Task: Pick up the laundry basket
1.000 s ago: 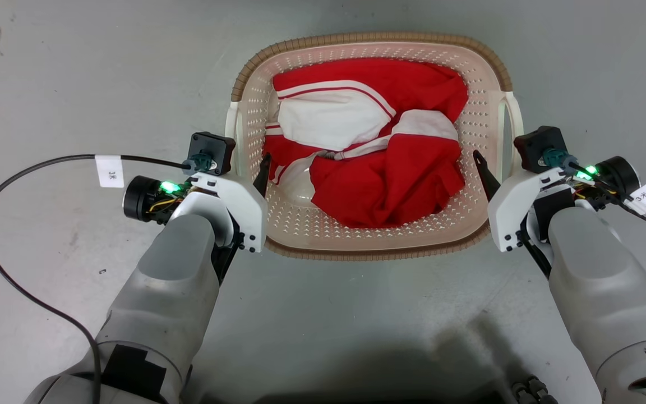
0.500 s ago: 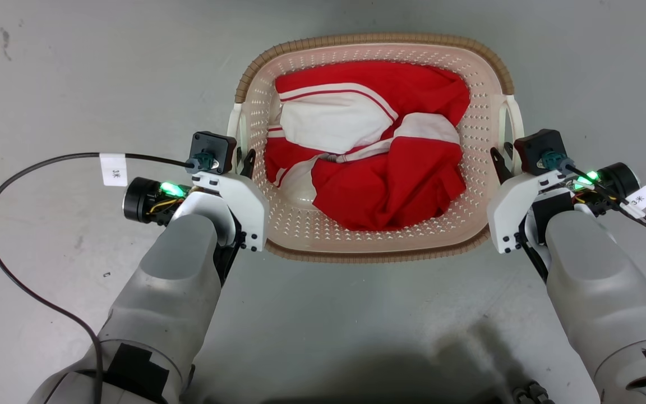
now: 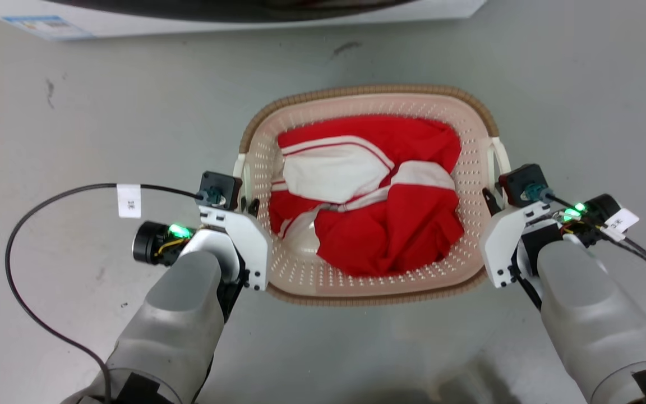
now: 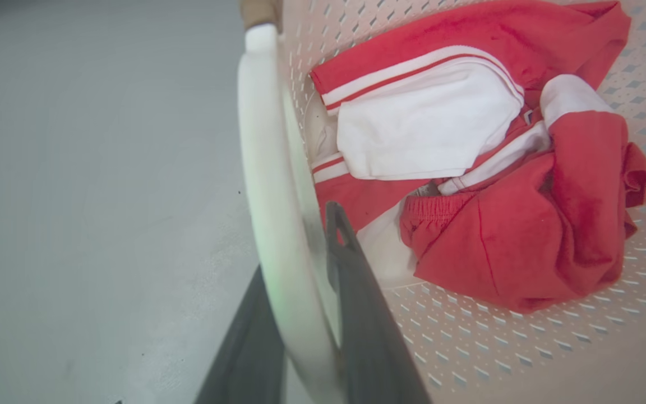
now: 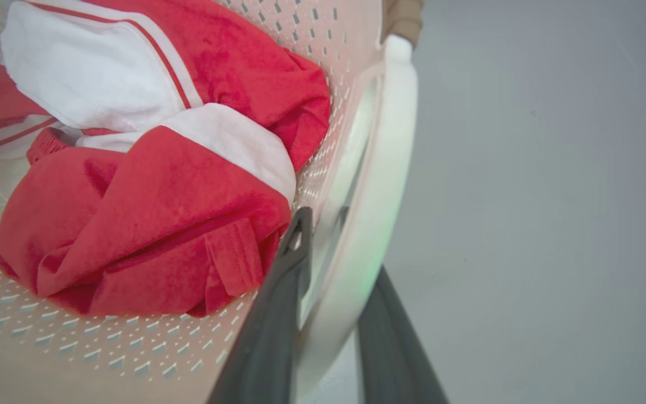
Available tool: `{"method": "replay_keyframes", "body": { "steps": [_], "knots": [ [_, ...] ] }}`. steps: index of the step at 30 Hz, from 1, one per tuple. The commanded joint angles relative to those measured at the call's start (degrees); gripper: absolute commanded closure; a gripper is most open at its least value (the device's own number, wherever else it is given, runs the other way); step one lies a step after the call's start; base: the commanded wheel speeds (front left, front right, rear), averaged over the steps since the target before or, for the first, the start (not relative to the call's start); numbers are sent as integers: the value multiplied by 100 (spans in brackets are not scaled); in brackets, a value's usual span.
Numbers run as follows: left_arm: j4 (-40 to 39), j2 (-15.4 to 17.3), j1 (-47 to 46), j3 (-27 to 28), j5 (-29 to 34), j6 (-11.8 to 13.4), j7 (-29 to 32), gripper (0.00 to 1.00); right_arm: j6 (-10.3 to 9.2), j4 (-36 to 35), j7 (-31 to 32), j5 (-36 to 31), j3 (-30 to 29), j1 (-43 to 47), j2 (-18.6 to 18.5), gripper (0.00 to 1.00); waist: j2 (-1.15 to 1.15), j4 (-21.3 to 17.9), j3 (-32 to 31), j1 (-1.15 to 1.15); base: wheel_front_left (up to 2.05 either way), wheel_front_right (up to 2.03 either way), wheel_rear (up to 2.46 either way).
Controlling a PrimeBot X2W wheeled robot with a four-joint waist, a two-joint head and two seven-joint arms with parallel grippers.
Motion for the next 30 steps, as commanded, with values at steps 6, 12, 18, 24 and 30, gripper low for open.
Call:
{"method": "replay_keyframes", "body": {
  "steps": [6,12,18,24,30],
  "knots": [
    [-23,-36,391,-306,-267,-72,260,100,-1,-33,131,194,404,288,104,100,0,3,-735,0,0,0,0],
    [-84,14,627,-502,-527,-73,495,100,-1,-34,293,415,732,507,125,100,0,18,-1156,0,0,0,0],
    [-205,72,878,-799,-817,-74,866,100,6,-36,498,784,1230,745,151,100,0,34,-1647,0,0,0,0],
    [-379,178,1136,-1102,-1169,-75,1271,100,7,-47,727,1488,1923,961,162,100,0,36,-2128,0,0,0,0],
    [-573,303,1384,-1383,-1589,-76,1641,100,9,-172,1042,2228,2659,1176,169,100,0,67,-2533,0,0,0,0]
  ]
}}
